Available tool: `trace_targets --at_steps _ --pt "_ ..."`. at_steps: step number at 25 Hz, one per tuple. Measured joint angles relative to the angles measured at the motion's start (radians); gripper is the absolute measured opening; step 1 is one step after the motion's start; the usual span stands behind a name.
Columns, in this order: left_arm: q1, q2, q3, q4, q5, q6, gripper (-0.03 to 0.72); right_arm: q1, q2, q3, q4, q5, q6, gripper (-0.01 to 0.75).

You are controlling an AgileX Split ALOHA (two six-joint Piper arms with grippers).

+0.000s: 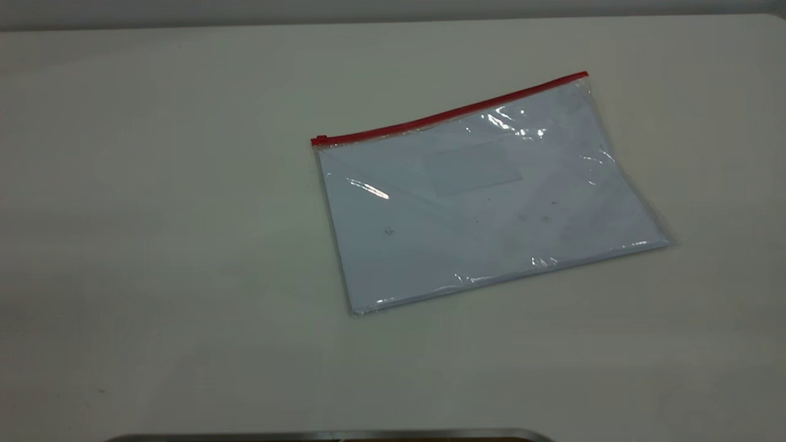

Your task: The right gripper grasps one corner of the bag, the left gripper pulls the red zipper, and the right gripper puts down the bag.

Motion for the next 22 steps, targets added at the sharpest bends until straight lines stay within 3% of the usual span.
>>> trace_targets --at_steps 8,22 --pt "0.017 -0.133 0.000 0.000 0.008 0.009 0.588 0.000 0.000 0.000 0.000 0.000 0.000 0.572" --pt "0.017 -0.134 0.000 0.000 0.009 0.009 0.588 0.000 0.000 0.000 0.000 0.000 0.000 0.572"
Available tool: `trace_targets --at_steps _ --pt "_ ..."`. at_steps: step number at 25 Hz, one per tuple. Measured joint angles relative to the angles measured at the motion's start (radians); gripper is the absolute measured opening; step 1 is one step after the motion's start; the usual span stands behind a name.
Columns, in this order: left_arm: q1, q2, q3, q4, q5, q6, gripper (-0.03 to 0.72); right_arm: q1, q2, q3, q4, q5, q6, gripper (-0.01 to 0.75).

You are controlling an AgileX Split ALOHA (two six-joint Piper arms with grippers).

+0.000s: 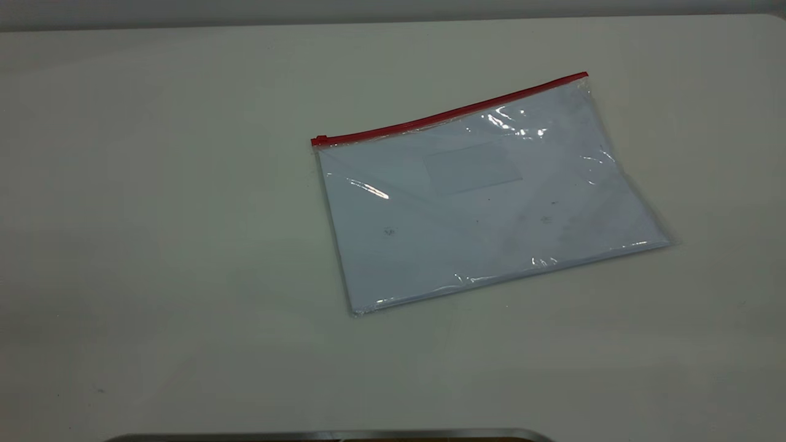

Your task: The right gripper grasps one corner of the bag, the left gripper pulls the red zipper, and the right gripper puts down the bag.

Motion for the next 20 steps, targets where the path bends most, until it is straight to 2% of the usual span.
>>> trace_targets --at_steps 11,20 --pt "0.000 0.000 0.000 0.000 0.001 0.000 0.588 0.000 -0.038 0.000 -0.008 0.000 0.007 0.572" --pt "0.000 0.000 0.000 0.000 0.003 -0.001 0.588 0.000 -0.038 0.002 -0.134 -0.013 0.180 0.572"
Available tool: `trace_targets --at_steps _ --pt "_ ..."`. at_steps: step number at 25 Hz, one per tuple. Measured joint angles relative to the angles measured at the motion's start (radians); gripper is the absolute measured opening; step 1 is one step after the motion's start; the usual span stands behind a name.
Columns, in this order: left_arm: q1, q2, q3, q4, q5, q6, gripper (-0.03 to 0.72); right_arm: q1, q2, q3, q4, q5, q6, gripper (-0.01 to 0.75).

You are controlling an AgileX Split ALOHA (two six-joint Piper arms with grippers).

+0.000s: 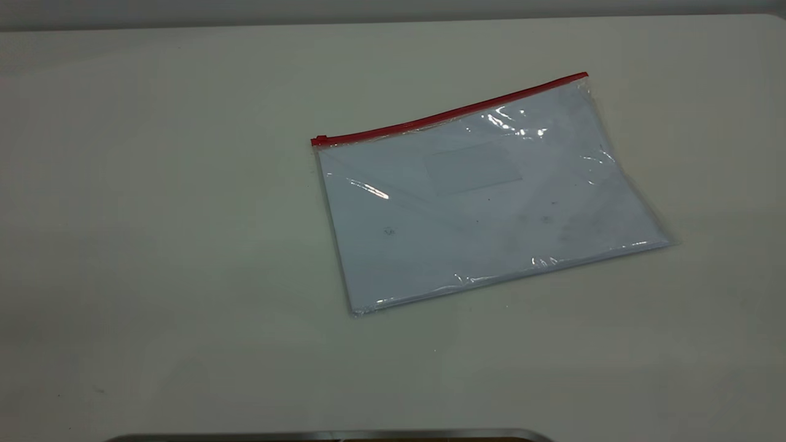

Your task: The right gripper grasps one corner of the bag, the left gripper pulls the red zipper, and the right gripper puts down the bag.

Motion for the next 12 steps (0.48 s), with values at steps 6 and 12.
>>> trace_targets --at_steps 6,12 --pt "0.000 0.000 0.000 0.000 0.000 -0.001 0.588 0.000 0.000 0.000 -0.009 -0.001 0.021 0.572" --pt "0.000 0.000 0.000 0.000 0.000 -0.001 0.588 0.000 0.000 0.000 -0.009 -0.001 0.022 0.572"
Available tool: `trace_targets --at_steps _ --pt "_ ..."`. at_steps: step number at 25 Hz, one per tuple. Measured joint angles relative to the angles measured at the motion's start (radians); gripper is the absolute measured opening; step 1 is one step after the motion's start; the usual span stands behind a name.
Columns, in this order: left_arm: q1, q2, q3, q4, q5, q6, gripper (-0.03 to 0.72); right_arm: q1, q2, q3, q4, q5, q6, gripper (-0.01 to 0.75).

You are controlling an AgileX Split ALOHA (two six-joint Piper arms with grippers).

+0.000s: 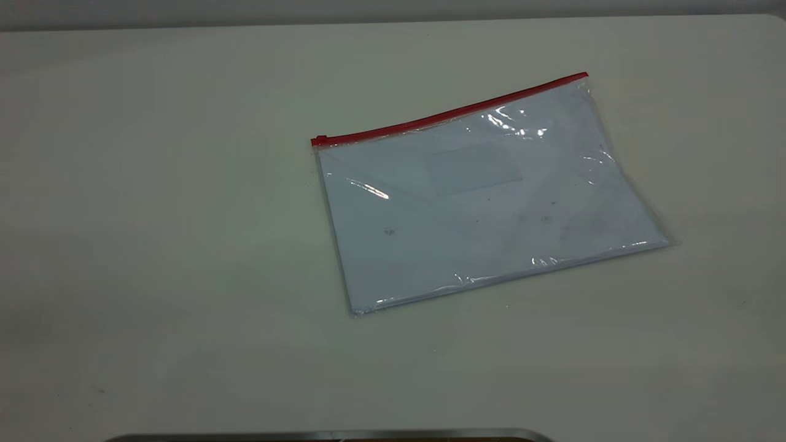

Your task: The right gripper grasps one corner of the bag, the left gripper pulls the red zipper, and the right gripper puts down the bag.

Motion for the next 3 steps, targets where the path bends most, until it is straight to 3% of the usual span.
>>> trace_targets --at_steps 3 --pt "0.000 0.000 0.000 0.000 0.000 0.000 0.588 0.000 0.000 0.000 0.000 0.000 0.000 0.572"
